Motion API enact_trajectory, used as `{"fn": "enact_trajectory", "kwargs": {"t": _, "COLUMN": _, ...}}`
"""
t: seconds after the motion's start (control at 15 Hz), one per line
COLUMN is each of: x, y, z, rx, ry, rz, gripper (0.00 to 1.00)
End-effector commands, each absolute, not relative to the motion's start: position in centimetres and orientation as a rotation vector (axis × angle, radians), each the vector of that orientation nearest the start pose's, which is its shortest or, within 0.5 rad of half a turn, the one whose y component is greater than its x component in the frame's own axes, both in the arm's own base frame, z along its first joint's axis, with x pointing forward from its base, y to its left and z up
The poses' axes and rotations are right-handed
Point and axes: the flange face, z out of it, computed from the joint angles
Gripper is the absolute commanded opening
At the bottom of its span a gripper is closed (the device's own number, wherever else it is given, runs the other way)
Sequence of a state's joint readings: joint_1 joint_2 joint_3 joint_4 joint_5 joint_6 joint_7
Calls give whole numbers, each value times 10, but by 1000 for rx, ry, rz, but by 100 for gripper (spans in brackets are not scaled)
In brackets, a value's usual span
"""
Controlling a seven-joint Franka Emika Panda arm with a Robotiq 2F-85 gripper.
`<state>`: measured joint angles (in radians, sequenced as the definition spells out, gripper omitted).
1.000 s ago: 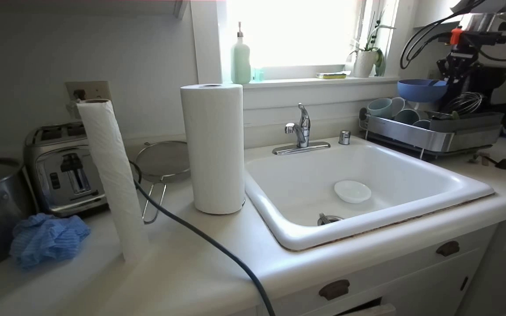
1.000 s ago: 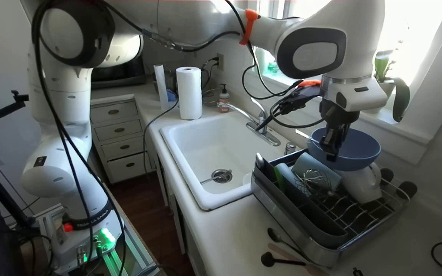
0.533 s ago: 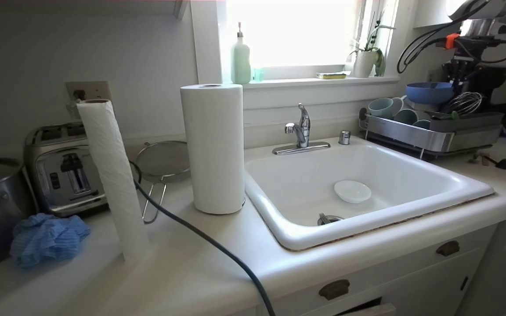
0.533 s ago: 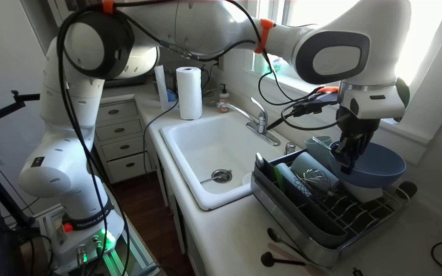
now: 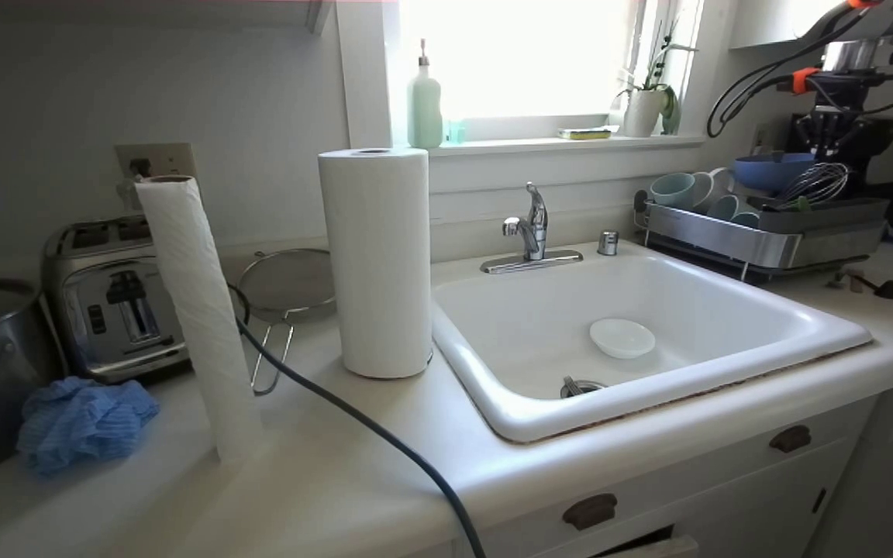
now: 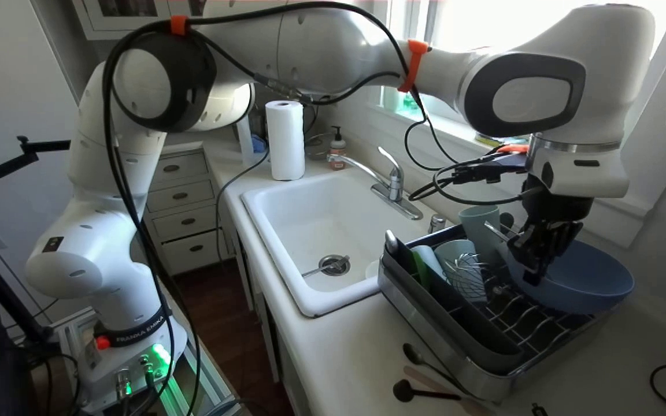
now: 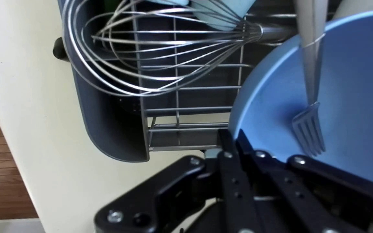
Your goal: Move the bowl from the sink to the plate rack
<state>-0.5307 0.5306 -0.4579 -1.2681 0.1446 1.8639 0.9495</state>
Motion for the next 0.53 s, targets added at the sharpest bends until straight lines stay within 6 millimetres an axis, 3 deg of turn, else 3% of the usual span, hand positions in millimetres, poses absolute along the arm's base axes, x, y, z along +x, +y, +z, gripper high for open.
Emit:
{"fn": "enact_trajectory", "kwargs": {"t": 0.0, "x": 467, "y": -558, "z": 473, "rx": -1844, "ry": 2710, "rz": -192, "gripper": 1}}
{"fn": "enact_trajectory", "kwargs": {"t": 0.47, "x": 473, "y": -559, "z": 449, "rx": -1917, "ry": 2756, "rz": -222, "gripper": 1}}
